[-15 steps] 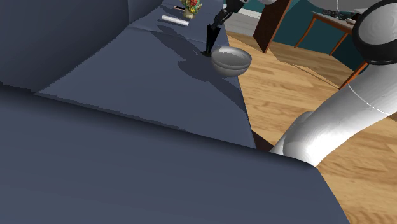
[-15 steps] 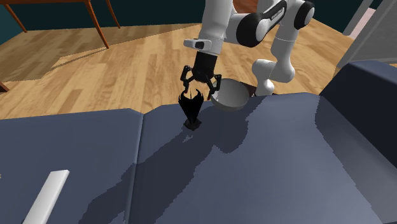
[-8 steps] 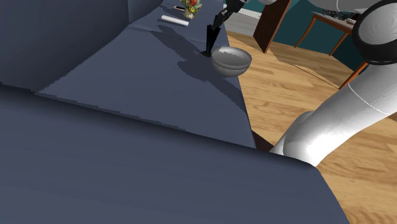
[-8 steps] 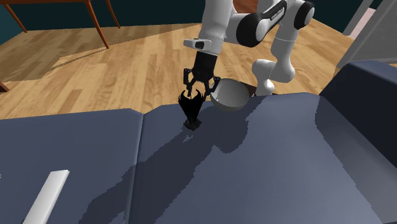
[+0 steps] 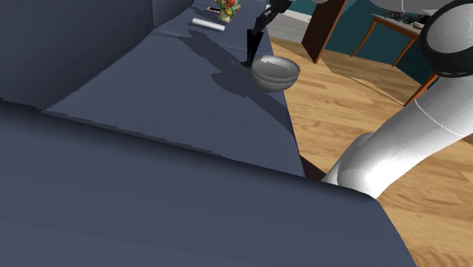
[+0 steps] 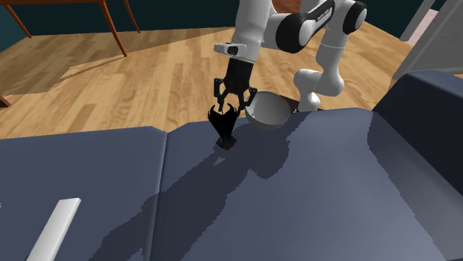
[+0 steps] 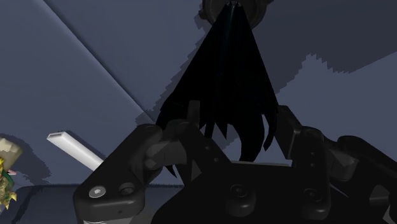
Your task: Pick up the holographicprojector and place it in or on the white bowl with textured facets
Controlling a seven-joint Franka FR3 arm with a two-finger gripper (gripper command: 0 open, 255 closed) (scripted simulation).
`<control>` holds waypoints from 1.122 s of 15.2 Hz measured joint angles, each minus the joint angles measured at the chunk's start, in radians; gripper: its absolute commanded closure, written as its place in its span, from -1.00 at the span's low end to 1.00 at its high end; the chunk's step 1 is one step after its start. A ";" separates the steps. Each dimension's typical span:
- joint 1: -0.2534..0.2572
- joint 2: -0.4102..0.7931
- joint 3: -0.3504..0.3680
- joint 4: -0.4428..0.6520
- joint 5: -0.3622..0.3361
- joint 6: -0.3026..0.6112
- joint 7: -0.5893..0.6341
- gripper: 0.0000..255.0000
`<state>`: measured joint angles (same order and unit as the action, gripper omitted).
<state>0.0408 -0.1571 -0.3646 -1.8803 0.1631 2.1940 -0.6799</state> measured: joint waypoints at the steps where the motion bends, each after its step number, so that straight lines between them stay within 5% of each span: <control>1: 0.000 -0.002 0.002 0.009 -0.003 -0.011 0.005 1.00; 17: -0.002 0.047 -0.008 0.275 0.001 -0.230 0.029 1.00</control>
<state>0.0391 -0.1102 -0.3722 -1.6058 0.1641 1.9640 -0.6504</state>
